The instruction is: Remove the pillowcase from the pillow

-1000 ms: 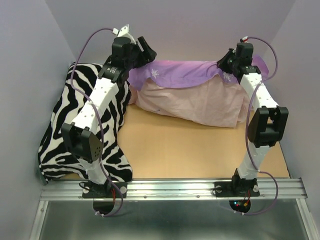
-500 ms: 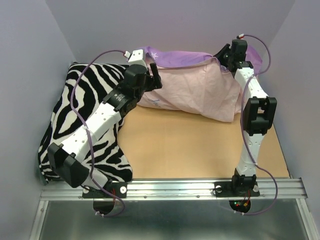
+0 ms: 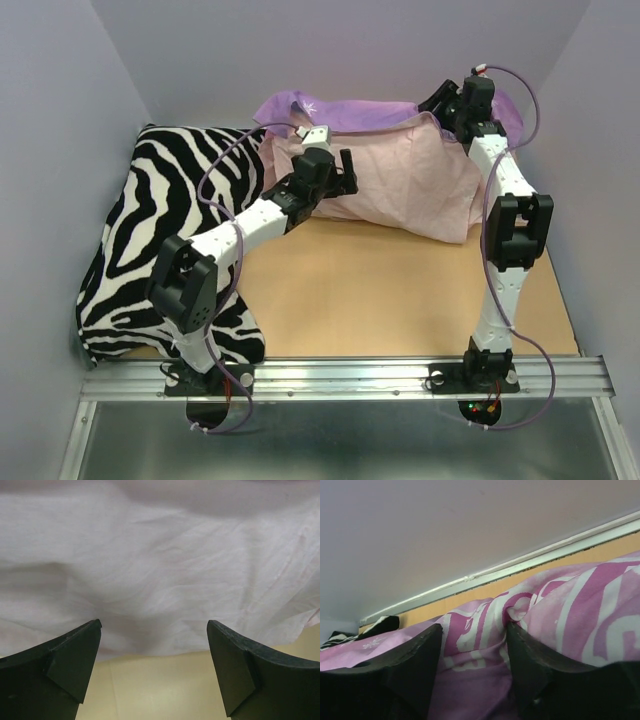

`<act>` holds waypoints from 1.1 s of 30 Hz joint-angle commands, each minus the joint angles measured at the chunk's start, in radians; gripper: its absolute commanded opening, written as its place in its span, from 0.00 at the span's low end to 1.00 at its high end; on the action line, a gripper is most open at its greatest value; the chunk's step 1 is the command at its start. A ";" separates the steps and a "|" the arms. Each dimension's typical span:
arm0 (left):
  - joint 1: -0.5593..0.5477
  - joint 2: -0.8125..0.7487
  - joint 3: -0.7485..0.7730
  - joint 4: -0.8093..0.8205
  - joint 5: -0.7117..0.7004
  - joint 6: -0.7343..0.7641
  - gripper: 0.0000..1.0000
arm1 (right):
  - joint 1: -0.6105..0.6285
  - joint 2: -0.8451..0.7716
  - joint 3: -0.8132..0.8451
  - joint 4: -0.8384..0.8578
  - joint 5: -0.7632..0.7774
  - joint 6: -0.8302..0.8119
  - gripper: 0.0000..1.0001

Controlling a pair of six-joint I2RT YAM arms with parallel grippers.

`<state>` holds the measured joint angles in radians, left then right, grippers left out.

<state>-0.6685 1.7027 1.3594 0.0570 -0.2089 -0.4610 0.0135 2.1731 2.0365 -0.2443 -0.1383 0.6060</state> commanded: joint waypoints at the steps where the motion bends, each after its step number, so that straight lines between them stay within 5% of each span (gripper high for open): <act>1: -0.005 0.026 0.001 0.144 -0.009 -0.033 0.99 | -0.004 0.019 -0.007 -0.125 -0.020 -0.035 0.64; 7: -0.005 0.101 0.041 0.144 -0.040 -0.058 0.84 | -0.006 0.010 0.008 -0.125 -0.032 -0.040 0.71; 8: -0.005 0.116 0.061 0.133 -0.052 -0.056 0.54 | -0.006 0.007 0.007 -0.125 -0.034 -0.041 0.73; 9: -0.003 0.124 0.073 0.123 -0.058 -0.053 0.38 | -0.004 0.004 0.005 -0.125 -0.030 -0.041 0.73; 10: -0.005 0.138 0.107 0.089 -0.069 -0.045 0.07 | -0.004 -0.010 0.004 -0.125 -0.029 -0.045 0.74; 11: -0.005 0.143 0.124 0.067 -0.078 -0.042 0.00 | -0.006 -0.015 0.001 -0.125 -0.027 -0.046 0.74; 28: 0.043 -0.048 0.297 -0.215 -0.190 0.113 0.00 | -0.006 -0.432 -0.071 -0.222 0.213 -0.123 0.89; 33: 0.081 -0.071 0.345 -0.247 -0.159 0.127 0.00 | -0.006 -0.642 -0.263 -0.239 0.288 -0.146 0.90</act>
<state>-0.6197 1.6978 1.6390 -0.1566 -0.3485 -0.3695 0.0132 1.6230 1.8931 -0.4484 0.0544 0.4957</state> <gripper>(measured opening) 0.017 0.897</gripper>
